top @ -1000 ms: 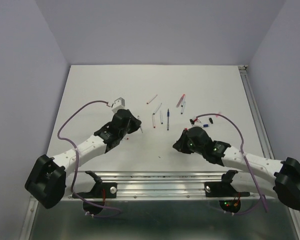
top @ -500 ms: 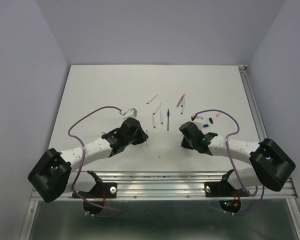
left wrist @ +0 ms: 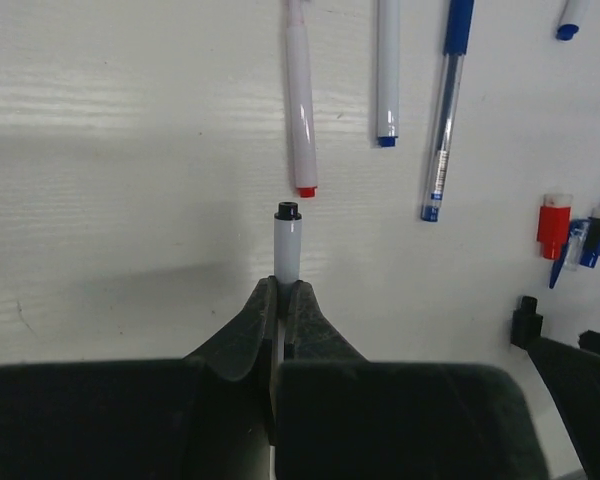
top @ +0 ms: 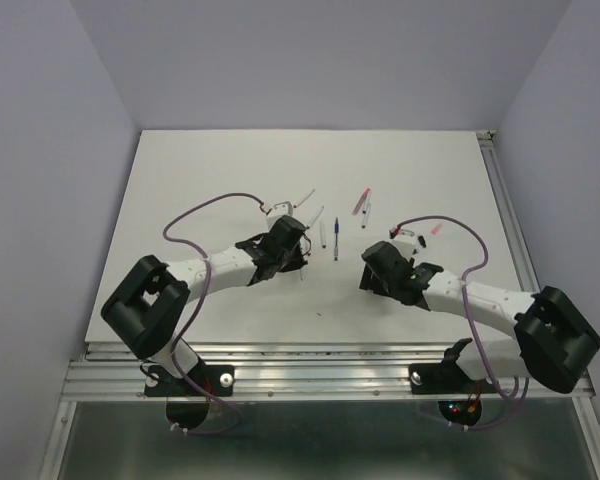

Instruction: Open the pen caps

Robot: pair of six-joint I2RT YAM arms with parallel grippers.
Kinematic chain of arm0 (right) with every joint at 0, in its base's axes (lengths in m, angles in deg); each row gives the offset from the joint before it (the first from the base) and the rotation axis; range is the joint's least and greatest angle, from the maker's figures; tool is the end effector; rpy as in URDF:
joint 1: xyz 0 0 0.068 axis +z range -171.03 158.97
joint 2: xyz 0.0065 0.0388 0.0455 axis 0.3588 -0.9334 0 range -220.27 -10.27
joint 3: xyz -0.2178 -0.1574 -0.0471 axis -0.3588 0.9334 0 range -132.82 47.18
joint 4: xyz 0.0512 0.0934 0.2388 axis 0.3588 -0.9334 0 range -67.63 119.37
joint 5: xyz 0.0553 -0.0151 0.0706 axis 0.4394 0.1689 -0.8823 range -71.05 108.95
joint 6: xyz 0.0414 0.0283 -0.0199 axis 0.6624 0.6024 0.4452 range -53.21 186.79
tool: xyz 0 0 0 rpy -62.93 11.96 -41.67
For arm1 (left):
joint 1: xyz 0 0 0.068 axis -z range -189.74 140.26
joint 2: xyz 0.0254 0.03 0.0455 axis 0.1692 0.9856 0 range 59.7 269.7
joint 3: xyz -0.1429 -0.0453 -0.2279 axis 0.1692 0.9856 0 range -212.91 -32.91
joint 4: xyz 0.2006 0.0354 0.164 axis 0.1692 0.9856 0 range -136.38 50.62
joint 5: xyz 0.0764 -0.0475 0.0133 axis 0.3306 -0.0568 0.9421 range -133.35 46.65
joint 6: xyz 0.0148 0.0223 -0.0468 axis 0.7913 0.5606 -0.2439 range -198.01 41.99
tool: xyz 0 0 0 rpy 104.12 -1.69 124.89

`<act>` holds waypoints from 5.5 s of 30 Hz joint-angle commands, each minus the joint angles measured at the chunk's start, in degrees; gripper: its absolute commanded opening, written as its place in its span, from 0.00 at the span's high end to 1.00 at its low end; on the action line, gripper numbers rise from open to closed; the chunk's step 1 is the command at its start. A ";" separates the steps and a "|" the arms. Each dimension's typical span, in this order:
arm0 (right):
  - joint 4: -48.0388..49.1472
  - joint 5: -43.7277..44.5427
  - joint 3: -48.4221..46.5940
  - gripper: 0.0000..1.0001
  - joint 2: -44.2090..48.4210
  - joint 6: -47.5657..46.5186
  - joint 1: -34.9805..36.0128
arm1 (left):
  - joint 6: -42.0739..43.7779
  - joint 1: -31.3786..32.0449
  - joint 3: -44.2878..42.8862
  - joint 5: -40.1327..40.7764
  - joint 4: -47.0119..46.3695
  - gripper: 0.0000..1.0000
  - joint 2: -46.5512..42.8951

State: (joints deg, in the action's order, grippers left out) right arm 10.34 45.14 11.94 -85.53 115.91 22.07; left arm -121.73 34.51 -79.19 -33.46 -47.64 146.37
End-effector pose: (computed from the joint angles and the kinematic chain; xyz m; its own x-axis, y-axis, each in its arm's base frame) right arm 0.1812 0.1480 0.1663 -0.7480 0.2292 -0.6229 0.1807 0.9734 0.1411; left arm 0.2298 -0.2153 0.1950 -0.7359 -0.2336 -0.6355 0.1153 0.8816 -0.4577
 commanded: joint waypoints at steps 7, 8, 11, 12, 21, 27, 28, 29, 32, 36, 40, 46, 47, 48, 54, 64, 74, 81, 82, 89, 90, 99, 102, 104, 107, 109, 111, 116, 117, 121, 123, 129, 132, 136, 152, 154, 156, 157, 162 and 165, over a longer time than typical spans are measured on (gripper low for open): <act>-1.19 -4.12 0.70 0.13 16.79 -1.84 -0.38 | 1.45 -2.41 -13.64 5.31 6.00 1.00 12.89; -1.19 -4.57 1.14 0.12 18.21 -2.01 -0.38 | 1.62 -2.59 -14.44 5.58 6.52 1.00 13.69; -1.10 -5.54 2.98 0.09 22.26 -2.10 -0.38 | 1.89 -3.64 -17.52 5.67 7.76 1.00 16.42; -1.19 -5.80 3.95 0.08 23.14 -2.01 -0.46 | 1.89 -3.82 -18.14 5.93 8.20 1.00 16.86; -2.06 -5.98 5.98 0.01 28.15 -1.58 -0.38 | 2.59 -4.35 -20.70 3.74 9.70 0.42 17.31; -2.42 -5.01 6.59 0.01 28.95 -1.05 -0.38 | 1.98 -4.26 -17.62 3.12 11.27 0.21 9.49; -2.24 -5.36 6.59 0.01 28.95 -0.96 -0.38 | 1.11 -4.35 -15.96 3.38 11.62 0.16 6.35; -2.16 -5.71 6.77 0.01 29.03 -0.87 -0.38 | 0.58 -4.26 -14.90 3.73 11.89 0.11 4.75; -1.28 -6.59 7.38 0.01 29.03 -0.61 -0.38 | -2.23 -4.35 -10.24 7.05 15.12 0.02 -2.00; -0.31 -7.56 8.00 0.01 28.42 -0.52 -0.38 | -8.10 -5.31 -5.50 11.99 22.15 0.01 -8.88; 0.92 -8.26 8.26 0.00 27.54 -0.52 -0.38 | -13.04 -8.82 1.43 13.75 26.12 0.01 -15.03; 1.89 -8.97 8.09 0.00 25.70 -0.69 -0.38 | -14.20 -18.22 8.04 12.17 25.43 0.01 -21.81; 1.97 -9.06 8.17 0.00 25.69 -0.70 -0.38 | -14.37 -19.28 8.48 12.43 25.17 0.01 -22.16; 2.15 -9.06 8.44 0.00 25.61 -0.70 -0.38 | -14.28 -21.81 8.84 12.26 24.82 0.01 -22.25; 1.71 -8.79 8.70 0.00 25.78 -0.78 -0.38 | -14.20 -27.81 8.58 12.70 24.46 0.02 -18.56; 1.10 -7.21 8.70 0.00 26.40 -1.66 -0.38 | -18.76 -30.71 7.08 16.30 24.11 0.25 -13.11; 1.62 -6.51 9.14 0.00 26.40 -2.28 -0.38 | -21.84 -30.71 4.98 17.62 25.08 0.45 -6.61; 1.27 -6.16 9.14 0.00 26.48 -2.72 -0.38 | -21.67 -30.71 4.10 17.80 24.90 0.45 -4.59; 1.19 -6.24 9.14 0.00 26.57 -2.80 -0.38 | -21.67 -30.71 4.01 17.88 24.90 0.45 -4.24; 0.83 -5.89 9.41 0.00 27.36 -2.45 -0.38 | -20.44 -30.71 3.92 16.65 24.64 0.72 -1.77; 0.75 -5.81 9.40 0.00 27.45 -2.37 -0.38 | -20.52 -30.71 4.09 16.39 24.55 0.73 -1.77; 0.31 -5.98 9.58 0.00 28.77 -1.93 -0.38 | -20.70 -30.71 5.76 16.65 25.69 0.97 -2.64; 1.70 -8.96 9.93 0.00 29.21 -3.50 -0.38 | -19.21 -30.71 6.03 15.25 25.34 1.00 -5.45; 4.60 -13.86 10.80 0.00 30.17 -5.87 -0.38 | -14.83 -30.71 6.20 12.80 22.46 1.00 -9.39; 11.27 -23.51 13.00 0.00 31.84 -9.04 -0.38 | -10.95 -30.19 5.94 9.81 22.17 1.00 -15.62; 15.58 -28.87 14.23 0.00 32.55 -9.92 -0.38 | -10.42 -29.23 6.38 8.75 22.09 1.00 -19.42; 21.28 -35.47 14.76 0.01 32.64 -10.36 -0.38 | -10.33 -27.21 7.26 7.69 21.56 1.00 -25.55; 30.88 -45.96 13.89 0.01 28.52 -10.63 -0.29 | -9.71 -19.66 10.59 2.08 15.60 1.00 -34.72; 32.11 -47.80 13.54 0.01 27.81 -10.54 -0.20 | -10.32 -17.73 11.12 1.11 12.45 1.00 -34.73; 36.95 -48.79 10.73 0.01 22.54 -9.49 1.11 | -13.84 -7.53 12.01 -0.75 6.19 1.00 -32.28; 38.18 -48.08 9.23 0.01 20.25 -9.05 1.82 | -16.03 -2.96 11.65 0.21 5.21 1.00 -29.73; 41.79 -43.35 5.64 0.03 11.11 -7.38 4.19 | -21.22 5.65 9.02 5.31 2.49 1.00 -25.77; 41.35 -41.23 3.96 0.06 7.51 -6.85 5.42 | -24.30 8.04 8.49 8.46 2.40 1.00 -24.72; 43.80 -41.58 1.68 0.11 4.08 -5.71 7.26 | -26.41 10.68 7.44 10.67 2.49 1.00 -23.31; 40.03 -36.91 1.05 0.99 -0.06 -0.89 12.63 | -27.82 11.91 5.59 18.40 2.05 1.00 -21.37; 41.34 -40.23 2.45 0.99 0.47 0.00 14.12 | -27.73 11.82 5.68 23.66 1.00 1.00 -20.06; 42.75 -43.23 4.12 0.99 1.87 2.28 15.96 | -27.12 10.95 5.50 28.23 -2.15 1.00 -18.31; 43.71 -44.20 4.91 0.99 2.40 2.99 17.19 | -25.81 10.25 5.33 29.04 -3.65 1.00 -17.60; 49.61 -43.25 12.29 0.99 6.09 9.83 26.59 | -21.06 1.22 1.03 27.31 -9.28 1.00 -11.90; 49.62 -39.91 14.58 0.99 8.72 11.78 29.50 | -19.04 -3.54 -1.79 22.73 -11.04 1.00 -9.69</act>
State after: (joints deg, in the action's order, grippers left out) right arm 53.33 20.79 23.32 -82.17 124.35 40.08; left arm -144.75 44.28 -74.76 -26.99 -45.91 132.58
